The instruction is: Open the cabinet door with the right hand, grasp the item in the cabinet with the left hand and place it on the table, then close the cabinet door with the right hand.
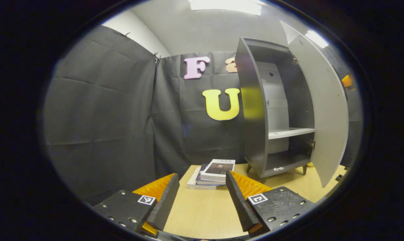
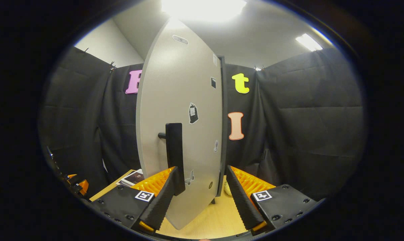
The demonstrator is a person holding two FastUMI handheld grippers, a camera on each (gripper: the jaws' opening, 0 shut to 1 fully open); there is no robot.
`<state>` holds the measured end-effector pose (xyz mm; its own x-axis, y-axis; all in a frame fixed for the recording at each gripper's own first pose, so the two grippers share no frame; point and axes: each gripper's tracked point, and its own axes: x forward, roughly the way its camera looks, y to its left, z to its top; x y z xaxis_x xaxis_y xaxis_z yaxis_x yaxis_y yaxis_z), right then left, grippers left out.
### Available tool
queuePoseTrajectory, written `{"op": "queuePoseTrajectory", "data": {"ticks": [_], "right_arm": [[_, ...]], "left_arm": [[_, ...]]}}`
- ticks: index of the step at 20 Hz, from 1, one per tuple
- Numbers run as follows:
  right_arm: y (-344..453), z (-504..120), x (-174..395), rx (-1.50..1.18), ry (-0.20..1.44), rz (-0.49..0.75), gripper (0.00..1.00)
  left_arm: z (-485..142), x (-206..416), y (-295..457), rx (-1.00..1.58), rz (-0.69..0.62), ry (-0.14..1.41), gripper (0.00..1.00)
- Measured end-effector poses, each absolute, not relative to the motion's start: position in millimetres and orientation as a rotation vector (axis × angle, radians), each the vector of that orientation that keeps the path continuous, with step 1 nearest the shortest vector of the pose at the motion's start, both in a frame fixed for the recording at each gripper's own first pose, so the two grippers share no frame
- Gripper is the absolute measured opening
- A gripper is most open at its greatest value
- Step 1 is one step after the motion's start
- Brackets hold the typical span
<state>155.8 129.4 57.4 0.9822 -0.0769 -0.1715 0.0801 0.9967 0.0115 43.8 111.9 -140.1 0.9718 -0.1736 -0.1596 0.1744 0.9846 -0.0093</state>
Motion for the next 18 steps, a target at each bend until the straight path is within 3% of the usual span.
{"op": "queuePoseTrajectory", "data": {"ticks": [9, 18], "right_arm": [[175.4, 63.3, 185.0, 0.010, 0.131, 0.024, 0.92], [144.2, 56.4, 186.8, 0.022, 0.107, 0.040, 0.90]], "left_arm": [[-132.8, 37.8, 146.3, 0.008, -0.119, 0.176, 0.84], [-98.8, 33.1, 124.7, 0.005, -0.093, 0.166, 0.84]]}}
